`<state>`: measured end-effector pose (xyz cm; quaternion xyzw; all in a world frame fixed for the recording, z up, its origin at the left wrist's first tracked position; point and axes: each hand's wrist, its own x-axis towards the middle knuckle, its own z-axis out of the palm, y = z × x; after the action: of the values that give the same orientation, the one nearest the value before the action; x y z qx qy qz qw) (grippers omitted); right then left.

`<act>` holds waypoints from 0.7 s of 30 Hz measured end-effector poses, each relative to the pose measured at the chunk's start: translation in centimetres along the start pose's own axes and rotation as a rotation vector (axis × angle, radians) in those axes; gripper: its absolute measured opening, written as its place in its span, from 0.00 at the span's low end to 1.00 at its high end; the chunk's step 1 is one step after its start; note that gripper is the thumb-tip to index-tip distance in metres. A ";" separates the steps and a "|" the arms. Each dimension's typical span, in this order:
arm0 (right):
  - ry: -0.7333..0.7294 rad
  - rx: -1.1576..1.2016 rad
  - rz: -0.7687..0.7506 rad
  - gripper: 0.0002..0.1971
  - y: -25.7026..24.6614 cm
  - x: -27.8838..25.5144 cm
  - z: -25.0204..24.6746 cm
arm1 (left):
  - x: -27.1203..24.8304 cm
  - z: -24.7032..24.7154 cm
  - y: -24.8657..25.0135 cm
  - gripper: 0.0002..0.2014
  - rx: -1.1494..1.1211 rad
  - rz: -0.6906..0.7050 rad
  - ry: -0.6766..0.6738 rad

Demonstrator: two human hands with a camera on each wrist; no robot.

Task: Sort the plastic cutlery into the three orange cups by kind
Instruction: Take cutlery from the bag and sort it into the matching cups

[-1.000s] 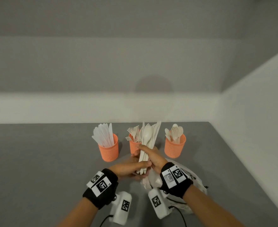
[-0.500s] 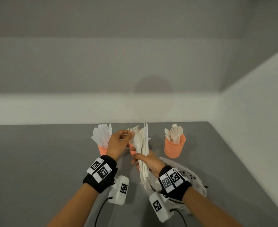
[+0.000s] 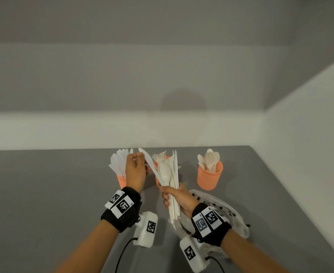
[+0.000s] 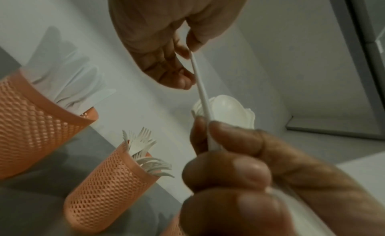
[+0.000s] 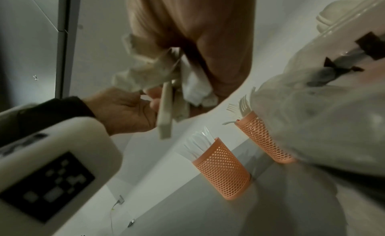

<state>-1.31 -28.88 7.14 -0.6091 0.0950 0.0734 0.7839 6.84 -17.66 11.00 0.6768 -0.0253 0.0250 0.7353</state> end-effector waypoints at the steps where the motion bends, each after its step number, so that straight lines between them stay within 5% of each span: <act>1: 0.017 -0.004 0.000 0.06 0.1 0.1 0.0 | -0.1 0.0 -0.5 0.06 0.054 -0.002 -0.050; 5: 0.073 -0.042 0.004 0.07 0.3 0.8 0.1 | -0.5 0.0 -1.8 0.10 0.222 -0.022 -0.241; 10: 0.105 -0.092 -0.019 0.07 0.0 0.1 -0.3 | 0.2 -0.6 1.2 0.14 -0.131 -0.032 0.043; 13: 0.263 -0.209 -0.066 0.10 0.4 0.3 -0.7 | 1.2 -1.1 2.6 0.15 -0.218 -0.018 0.133; 17: 0.464 -0.513 -0.210 0.04 0.5 1.0 -0.7 | 0.1 -0.6 1.7 0.12 0.072 -0.123 -0.137; 21: 0.452 -0.817 -0.267 0.20 0.4 0.7 0.6 | -2.7 0.9 0.2 0.19 0.136 -0.182 -0.448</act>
<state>-0.73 -28.21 6.76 -0.8747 0.1474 -0.1305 0.4428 4.16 -18.56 11.06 0.7129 -0.1249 -0.1899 0.6634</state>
